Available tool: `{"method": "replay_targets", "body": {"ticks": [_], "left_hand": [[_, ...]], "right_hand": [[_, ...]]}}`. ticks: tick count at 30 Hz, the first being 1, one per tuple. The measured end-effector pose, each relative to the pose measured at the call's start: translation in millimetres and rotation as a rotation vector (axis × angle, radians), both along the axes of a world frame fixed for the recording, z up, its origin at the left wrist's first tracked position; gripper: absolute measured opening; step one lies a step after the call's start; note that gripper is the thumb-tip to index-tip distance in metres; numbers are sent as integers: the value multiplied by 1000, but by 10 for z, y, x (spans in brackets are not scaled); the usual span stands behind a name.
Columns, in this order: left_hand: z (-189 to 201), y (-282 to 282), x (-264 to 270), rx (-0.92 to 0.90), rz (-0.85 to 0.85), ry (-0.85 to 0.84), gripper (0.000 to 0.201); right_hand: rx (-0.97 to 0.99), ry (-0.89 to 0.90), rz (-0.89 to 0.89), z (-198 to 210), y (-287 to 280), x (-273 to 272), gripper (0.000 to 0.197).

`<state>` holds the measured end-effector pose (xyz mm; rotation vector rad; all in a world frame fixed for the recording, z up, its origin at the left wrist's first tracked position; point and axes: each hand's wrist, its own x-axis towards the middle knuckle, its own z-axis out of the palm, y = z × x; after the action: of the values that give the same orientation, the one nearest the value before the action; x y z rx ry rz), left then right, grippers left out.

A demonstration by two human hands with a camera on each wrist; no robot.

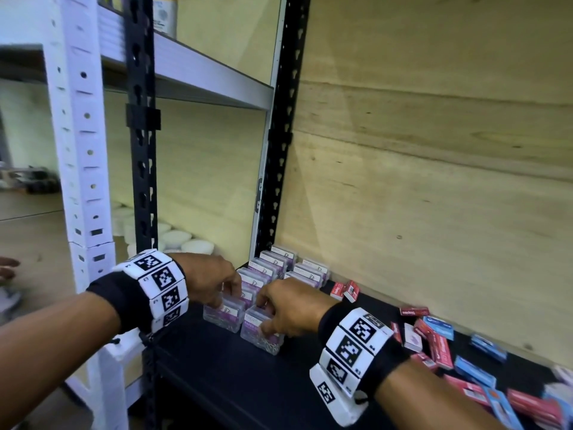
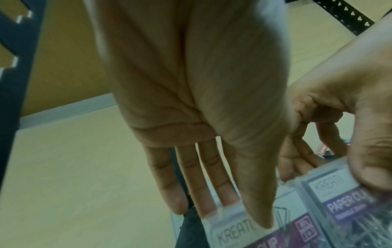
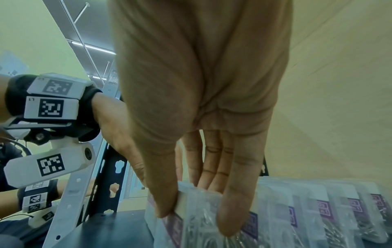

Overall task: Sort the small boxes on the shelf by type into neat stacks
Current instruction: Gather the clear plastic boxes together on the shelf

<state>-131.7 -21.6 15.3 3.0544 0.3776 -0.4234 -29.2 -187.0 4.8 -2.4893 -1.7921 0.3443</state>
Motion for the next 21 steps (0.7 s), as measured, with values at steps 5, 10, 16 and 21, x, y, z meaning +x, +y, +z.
{"method": "replay_targets", "body": {"ticks": [5, 10, 16, 21], "left_hand": [[-40, 22, -9, -24, -6, -51, 32], [-74, 36, -23, -31, -1, -92, 31], [-2, -35, -7, 8, -35, -114, 33], [189, -176, 27, -6, -43, -148, 32]], "right_hand": [[31, 3, -2, -6, -28, -4, 45], [65, 0, 7, -21, -73, -20, 43], [67, 18, -7, 13, -175, 54, 48], [66, 1, -39, 123, -379, 255, 46]]}}
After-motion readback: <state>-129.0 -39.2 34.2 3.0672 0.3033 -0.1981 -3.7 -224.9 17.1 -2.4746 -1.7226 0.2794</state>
